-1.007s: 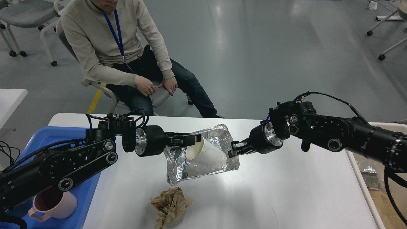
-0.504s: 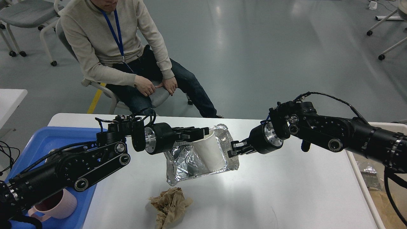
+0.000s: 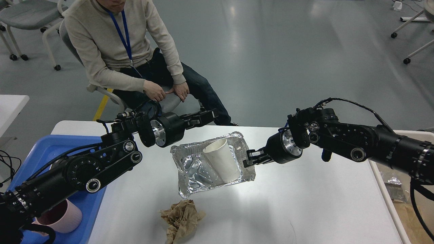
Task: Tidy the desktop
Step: 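Withdraw the left gripper from the foil tray toward the blue tray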
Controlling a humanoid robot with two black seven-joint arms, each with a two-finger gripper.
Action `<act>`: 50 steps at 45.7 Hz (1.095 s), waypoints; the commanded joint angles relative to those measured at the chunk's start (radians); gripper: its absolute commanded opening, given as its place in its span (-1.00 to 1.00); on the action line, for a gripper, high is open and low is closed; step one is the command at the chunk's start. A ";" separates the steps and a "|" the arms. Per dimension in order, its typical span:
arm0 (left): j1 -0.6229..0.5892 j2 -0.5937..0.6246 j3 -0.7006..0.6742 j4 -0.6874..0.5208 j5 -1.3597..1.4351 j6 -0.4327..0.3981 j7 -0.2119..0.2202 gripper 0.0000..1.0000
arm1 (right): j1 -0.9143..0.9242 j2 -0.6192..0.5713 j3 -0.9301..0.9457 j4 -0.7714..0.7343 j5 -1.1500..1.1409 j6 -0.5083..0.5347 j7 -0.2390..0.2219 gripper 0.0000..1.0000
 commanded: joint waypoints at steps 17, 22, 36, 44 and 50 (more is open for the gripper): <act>0.025 0.330 0.010 -0.239 -0.032 -0.083 -0.018 0.34 | -0.018 -0.041 0.001 -0.002 0.000 0.000 0.001 -1.00; 0.042 0.477 0.010 -0.325 -0.048 -0.095 -0.041 0.34 | -0.018 -0.044 0.002 0.001 0.000 0.000 -0.001 -1.00; 0.131 0.828 -0.001 -0.445 -0.176 -0.092 -0.066 0.64 | -0.018 -0.046 0.002 0.001 0.000 0.000 -0.001 -1.00; 0.206 0.969 0.008 -0.466 -0.247 -0.066 -0.072 0.71 | -0.020 -0.063 0.003 0.001 -0.001 0.000 0.001 -1.00; 0.277 1.035 0.008 -0.476 -0.256 -0.061 -0.113 0.77 | -0.020 -0.064 0.005 0.003 -0.002 -0.001 0.001 -1.00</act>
